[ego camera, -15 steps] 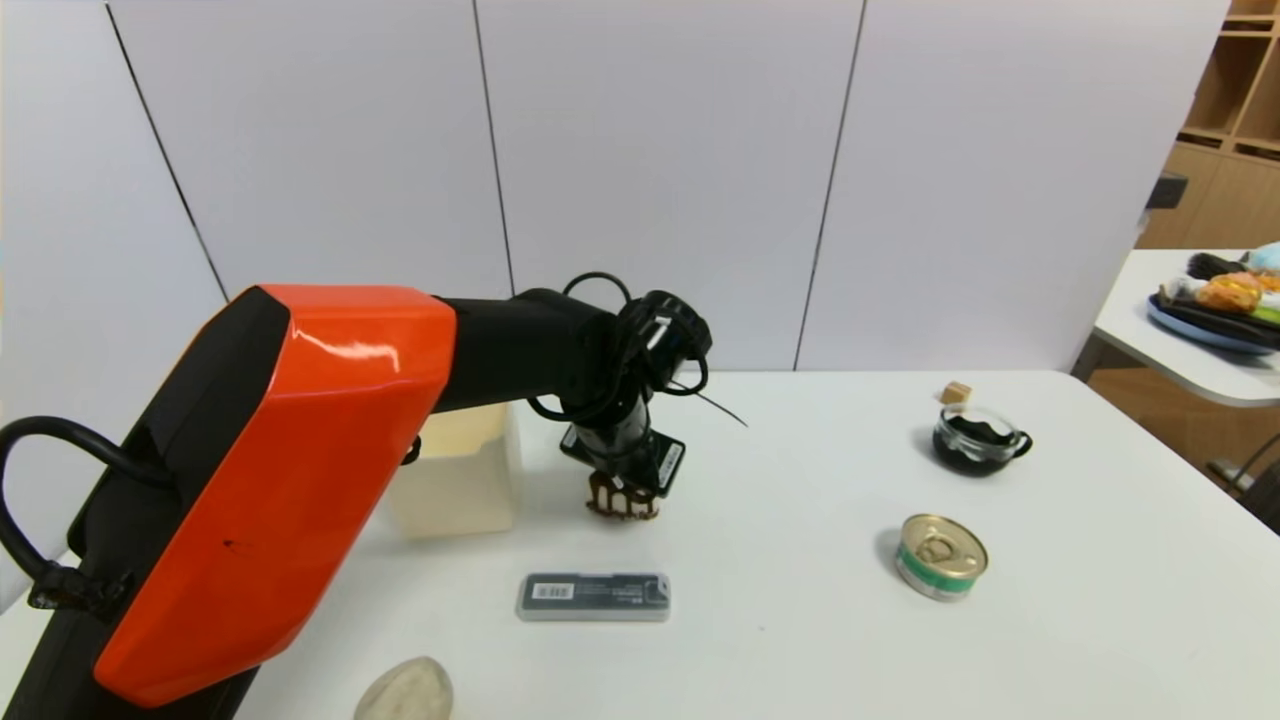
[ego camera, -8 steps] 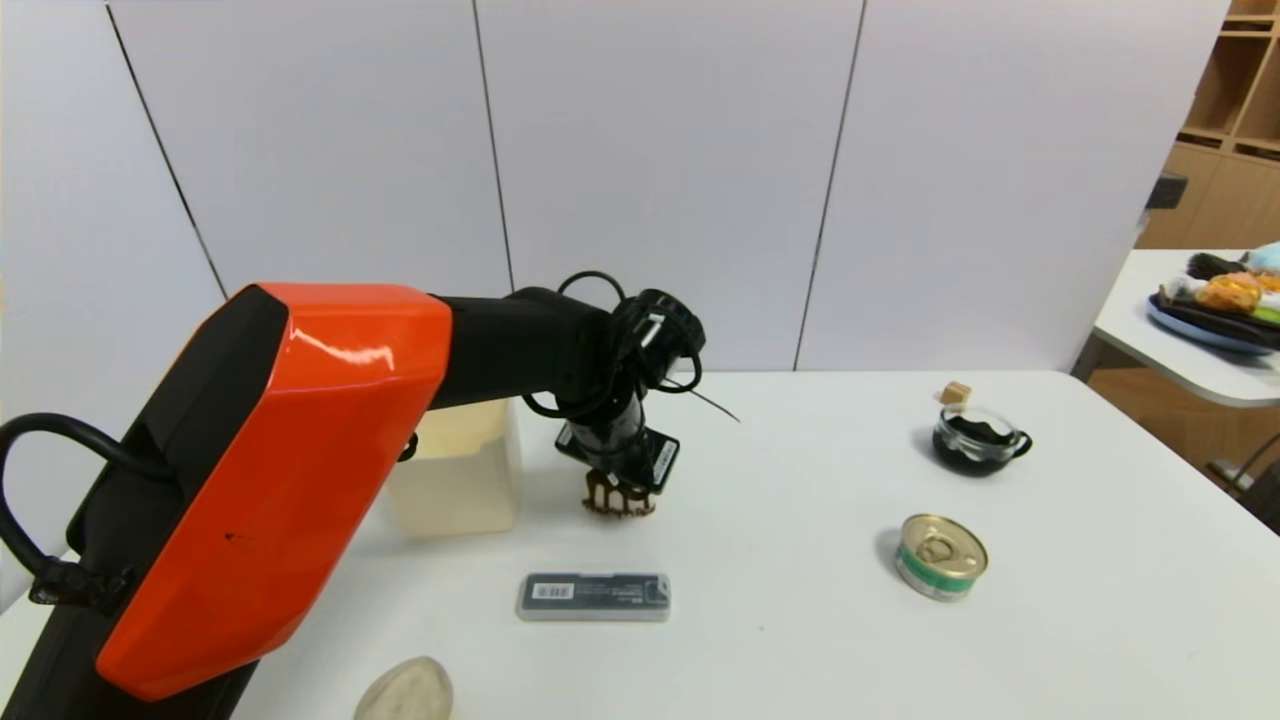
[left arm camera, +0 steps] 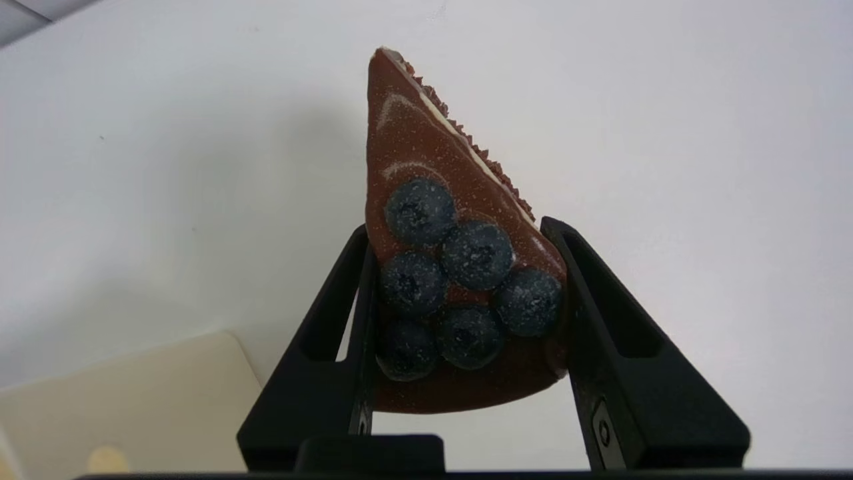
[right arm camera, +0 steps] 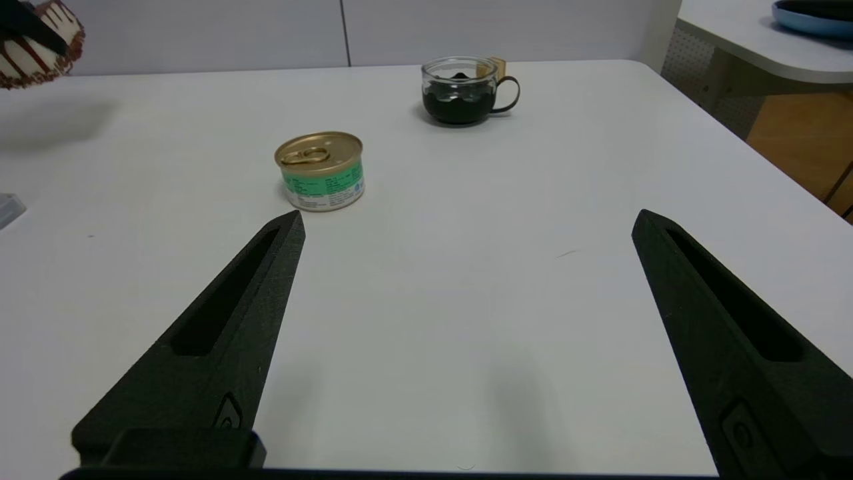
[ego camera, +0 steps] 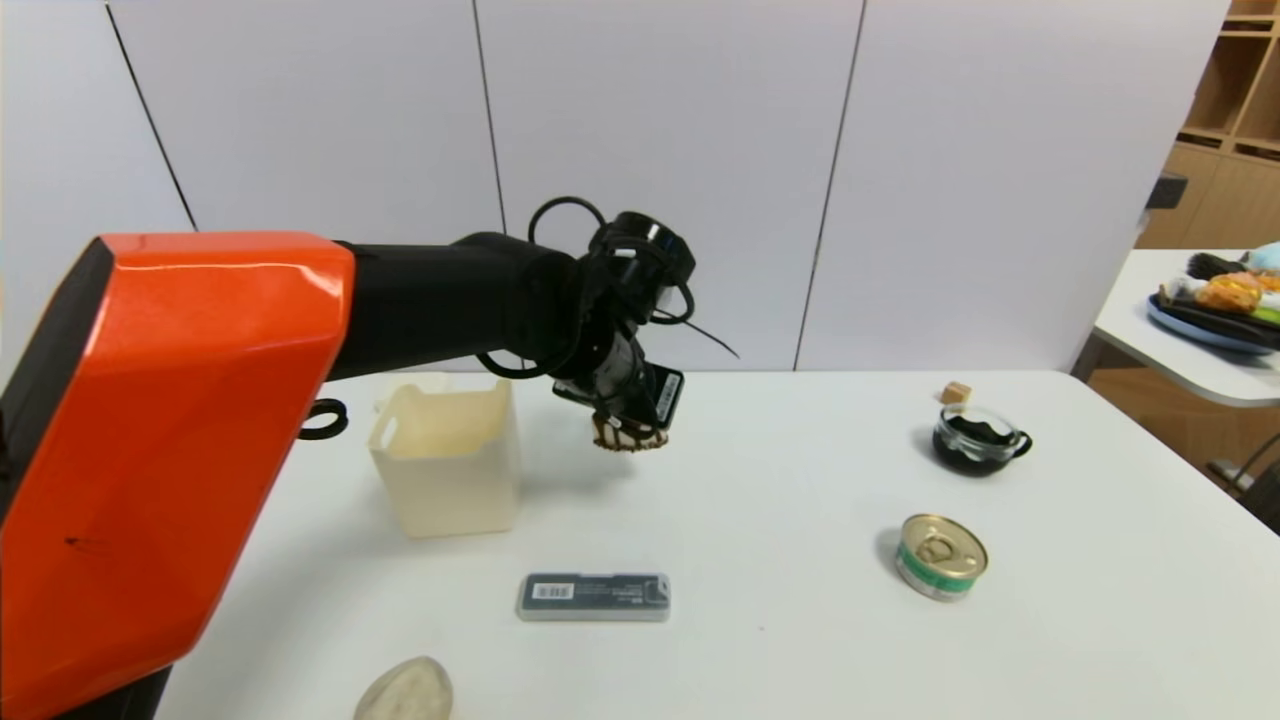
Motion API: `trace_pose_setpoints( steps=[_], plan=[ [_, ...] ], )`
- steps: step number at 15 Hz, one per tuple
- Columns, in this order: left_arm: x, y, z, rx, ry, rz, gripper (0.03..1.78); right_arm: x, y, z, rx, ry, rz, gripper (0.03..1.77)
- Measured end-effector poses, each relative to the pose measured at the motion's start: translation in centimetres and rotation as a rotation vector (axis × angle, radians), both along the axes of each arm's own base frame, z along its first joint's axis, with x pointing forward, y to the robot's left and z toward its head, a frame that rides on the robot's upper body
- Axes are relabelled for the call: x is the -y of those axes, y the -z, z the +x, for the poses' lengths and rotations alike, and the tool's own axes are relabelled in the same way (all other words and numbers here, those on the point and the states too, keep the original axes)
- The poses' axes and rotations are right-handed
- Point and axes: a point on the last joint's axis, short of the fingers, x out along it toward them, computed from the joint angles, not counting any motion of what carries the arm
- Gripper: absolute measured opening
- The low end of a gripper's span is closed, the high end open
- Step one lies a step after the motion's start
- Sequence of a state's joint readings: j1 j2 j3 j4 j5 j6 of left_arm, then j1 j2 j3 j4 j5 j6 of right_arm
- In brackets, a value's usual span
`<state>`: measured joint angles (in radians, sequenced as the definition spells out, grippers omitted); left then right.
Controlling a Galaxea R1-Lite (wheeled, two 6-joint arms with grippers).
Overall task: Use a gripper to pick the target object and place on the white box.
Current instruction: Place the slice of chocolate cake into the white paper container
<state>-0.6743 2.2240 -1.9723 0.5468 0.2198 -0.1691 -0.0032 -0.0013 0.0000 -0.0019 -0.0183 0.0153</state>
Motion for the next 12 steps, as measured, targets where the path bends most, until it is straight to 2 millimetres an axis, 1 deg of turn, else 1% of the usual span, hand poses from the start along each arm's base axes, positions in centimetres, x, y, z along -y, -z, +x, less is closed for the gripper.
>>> trace_pose_setpoints(
  steps=[4,7,10,12],
  plan=[
    [-1.6,-4.2,0.0,0.164,-0.033,-0.104,0.81,0.0,0.0,0.0,0.000,0.001,0.000,1.70],
    [-3.6,-7.7,0.0,0.356,-0.130,-0.142,0.81,0.0,0.0,0.0,0.000,0.000,0.000,1.70],
    [-6.0,-9.6,-0.9,0.473,-0.196,-0.145,0.81,0.0,0.0,0.0,0.000,0.000,0.000,1.70],
    [-8.0,-10.0,-2.2,0.472,-0.221,-0.125,0.81,0.0,0.0,0.0,0.000,0.000,0.000,1.70]
  ],
)
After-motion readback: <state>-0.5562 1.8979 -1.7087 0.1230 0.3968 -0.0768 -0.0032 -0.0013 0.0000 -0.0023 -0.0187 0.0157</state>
